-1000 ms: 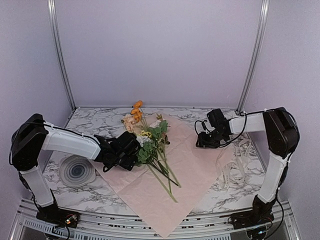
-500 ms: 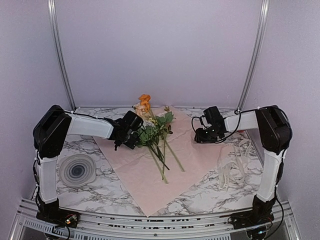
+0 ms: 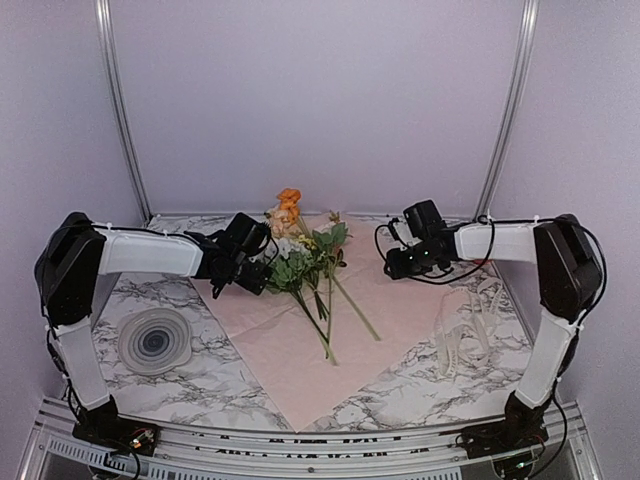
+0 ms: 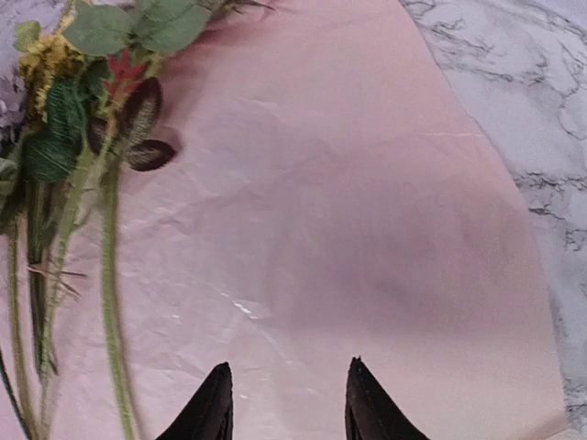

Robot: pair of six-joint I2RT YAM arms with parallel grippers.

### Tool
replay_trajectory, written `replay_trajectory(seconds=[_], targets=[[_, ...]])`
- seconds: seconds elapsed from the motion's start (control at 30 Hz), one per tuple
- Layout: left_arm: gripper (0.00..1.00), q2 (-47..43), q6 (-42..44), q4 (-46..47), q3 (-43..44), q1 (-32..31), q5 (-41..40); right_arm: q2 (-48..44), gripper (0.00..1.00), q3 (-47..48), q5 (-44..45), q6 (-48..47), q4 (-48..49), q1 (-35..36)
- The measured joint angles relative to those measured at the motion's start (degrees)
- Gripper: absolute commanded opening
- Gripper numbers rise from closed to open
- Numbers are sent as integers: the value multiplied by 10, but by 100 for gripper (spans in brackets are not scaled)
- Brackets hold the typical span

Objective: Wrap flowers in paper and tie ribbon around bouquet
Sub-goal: Adjust the flattened wrapping paper at the center of the board, then pick up the flattened wrapping paper from the center of the board.

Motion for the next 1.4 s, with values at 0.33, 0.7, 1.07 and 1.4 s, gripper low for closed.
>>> replay_trajectory(seconds=[0.33, 0.7, 1.07, 1.4], targets=[[74, -131, -111, -21, -174, -21, 55, 16, 8, -10, -56, 4, 5, 89], [68, -121, -198, -20, -251, -127, 55, 58, 5, -5, -77, -4, -17, 129], [69, -125, -219, 24, -271, -164, 64, 69, 5, 7, -118, 28, -14, 204], [81, -257, -156, 3, -310, -215, 78, 36, 9, 10, -116, 35, -78, 210]])
